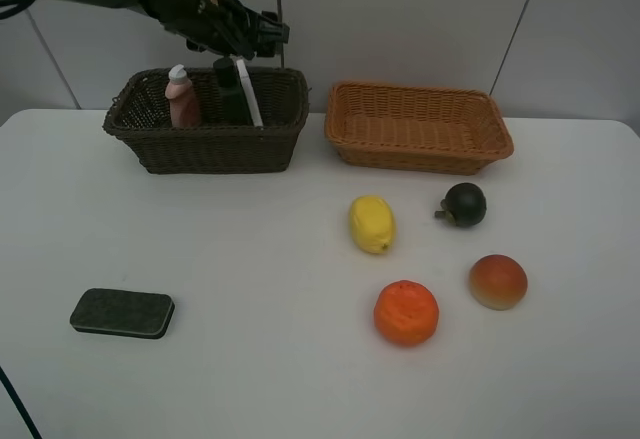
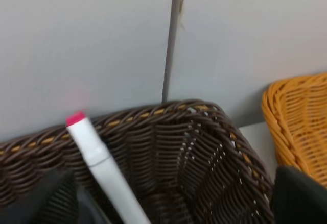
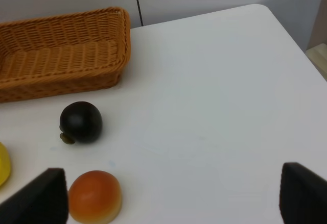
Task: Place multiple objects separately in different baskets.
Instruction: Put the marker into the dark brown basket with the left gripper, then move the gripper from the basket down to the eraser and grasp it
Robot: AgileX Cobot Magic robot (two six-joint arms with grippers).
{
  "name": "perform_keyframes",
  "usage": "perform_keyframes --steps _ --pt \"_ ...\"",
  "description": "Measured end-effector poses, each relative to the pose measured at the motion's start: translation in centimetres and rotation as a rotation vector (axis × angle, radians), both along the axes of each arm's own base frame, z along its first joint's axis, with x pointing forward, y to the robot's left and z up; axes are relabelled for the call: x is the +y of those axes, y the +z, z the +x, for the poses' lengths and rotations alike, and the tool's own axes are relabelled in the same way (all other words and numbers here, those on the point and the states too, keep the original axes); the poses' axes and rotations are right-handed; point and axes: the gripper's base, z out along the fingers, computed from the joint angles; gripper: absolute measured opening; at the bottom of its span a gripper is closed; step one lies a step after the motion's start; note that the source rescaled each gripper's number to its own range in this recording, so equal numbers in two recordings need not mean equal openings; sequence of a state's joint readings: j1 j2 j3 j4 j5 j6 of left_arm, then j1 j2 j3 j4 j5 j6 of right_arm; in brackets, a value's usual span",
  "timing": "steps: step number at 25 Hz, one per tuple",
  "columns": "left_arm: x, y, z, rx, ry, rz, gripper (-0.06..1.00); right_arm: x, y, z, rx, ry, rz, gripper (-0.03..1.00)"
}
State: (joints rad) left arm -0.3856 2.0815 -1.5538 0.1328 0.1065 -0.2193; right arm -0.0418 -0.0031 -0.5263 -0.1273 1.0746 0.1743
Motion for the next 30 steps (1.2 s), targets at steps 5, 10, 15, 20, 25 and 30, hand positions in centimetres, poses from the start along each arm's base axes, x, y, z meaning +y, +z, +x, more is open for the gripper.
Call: perform_keyframes --steps 5,10,15,20,25,30 --pt "-0.5 3.9 -2.2 0.265 0.035 0.051 1.0 0.0 0.0 0.0 0.0 0.0 0.0 0.94" --pt "0.5 6.6 -5.9 0.648 0.054 0.176 1.0 0.0 0.0 0.0 0.0 0.0 0.0 0.94" --pt "0.7 6.1 -7.1 0.708 -0.026 0.273 1.0 0.0 0.0 0.0 0.0 0.0 0.0 0.94" --pt "-0.3 4.9 -10.0 0.72 -0.248 0.428 1.0 0.0 0.0 0.0 0.0 0.0 0.0 0.94" --pt "-0.2 3.3 -15.3 0.751 -0.475 0.608 1.0 0.0 0.0 0.0 0.0 0.0 0.0 0.94" --pt "2.4 1.0 -20.6 0.834 -0.6 0.747 1.0 0.0 0.0 0.0 0.0 0.0 0.0 0.94"
